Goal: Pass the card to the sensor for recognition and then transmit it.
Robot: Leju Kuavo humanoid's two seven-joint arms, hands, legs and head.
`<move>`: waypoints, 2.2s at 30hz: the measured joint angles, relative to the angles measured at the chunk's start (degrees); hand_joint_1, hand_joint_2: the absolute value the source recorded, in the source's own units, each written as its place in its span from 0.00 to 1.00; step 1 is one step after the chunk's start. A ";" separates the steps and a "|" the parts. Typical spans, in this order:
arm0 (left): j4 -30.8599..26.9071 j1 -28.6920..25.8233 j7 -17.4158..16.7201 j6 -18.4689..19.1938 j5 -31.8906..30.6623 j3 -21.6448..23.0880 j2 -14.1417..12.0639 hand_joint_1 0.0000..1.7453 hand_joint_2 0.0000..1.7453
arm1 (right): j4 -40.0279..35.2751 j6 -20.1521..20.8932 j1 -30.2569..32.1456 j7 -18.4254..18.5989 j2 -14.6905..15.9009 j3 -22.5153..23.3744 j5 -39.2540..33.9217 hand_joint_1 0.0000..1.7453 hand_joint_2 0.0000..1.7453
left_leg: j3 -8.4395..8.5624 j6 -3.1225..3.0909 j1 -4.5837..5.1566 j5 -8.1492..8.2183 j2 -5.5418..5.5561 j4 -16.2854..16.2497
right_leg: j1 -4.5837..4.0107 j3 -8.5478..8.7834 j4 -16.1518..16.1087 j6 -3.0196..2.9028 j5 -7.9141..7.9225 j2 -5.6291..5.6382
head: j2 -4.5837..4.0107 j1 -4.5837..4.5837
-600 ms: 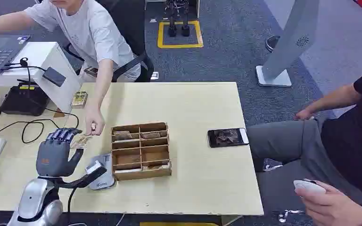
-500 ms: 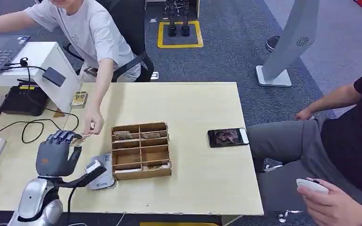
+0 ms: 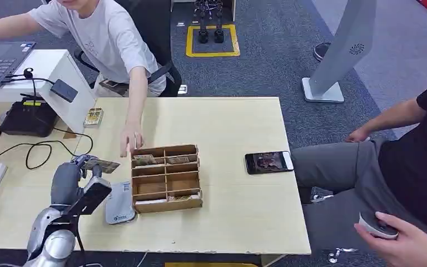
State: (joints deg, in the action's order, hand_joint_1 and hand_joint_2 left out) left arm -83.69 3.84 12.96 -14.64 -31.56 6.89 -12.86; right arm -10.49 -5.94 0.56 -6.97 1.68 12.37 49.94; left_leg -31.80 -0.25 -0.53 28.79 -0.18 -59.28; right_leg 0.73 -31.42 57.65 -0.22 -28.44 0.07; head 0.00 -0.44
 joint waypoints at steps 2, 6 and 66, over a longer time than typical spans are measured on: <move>-0.38 -0.08 -1.25 2.84 3.09 -0.37 0.75 1.00 1.00 | 0.02 -0.11 0.01 0.11 -0.04 0.02 -0.09 0.00 1.00 | -0.01 0.00 0.00 0.00 0.00 0.00 | 0.00 0.00 0.00 0.00 0.00 0.00 | 0.00 0.02; -0.92 -1.03 -5.69 8.65 9.64 -1.56 1.58 1.00 1.00 | 0.07 -0.22 0.11 0.33 -0.07 0.07 -0.15 0.00 1.00 | -0.01 0.00 -0.01 0.00 -0.01 0.00 | 0.00 -0.01 0.00 0.00 0.00 0.01 | 0.00 0.02; 3.80 -5.30 -17.14 3.16 -10.32 -3.26 6.83 1.00 1.00 | 0.26 -0.96 0.43 0.92 -0.92 1.70 1.44 0.00 1.00 | 0.00 0.00 0.00 0.00 0.00 0.01 | 0.00 -0.01 0.00 0.00 0.00 0.00 | 0.00 0.02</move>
State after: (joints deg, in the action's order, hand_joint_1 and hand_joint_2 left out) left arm -79.89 -1.46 -4.17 -11.47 -41.88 3.63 -6.03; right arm -10.23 -6.91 0.99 -6.05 0.76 14.07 51.39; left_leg -31.80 -0.25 -0.53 28.79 -0.18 -59.27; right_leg 0.72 -31.43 57.65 -0.22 -28.44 0.07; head 0.00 -0.42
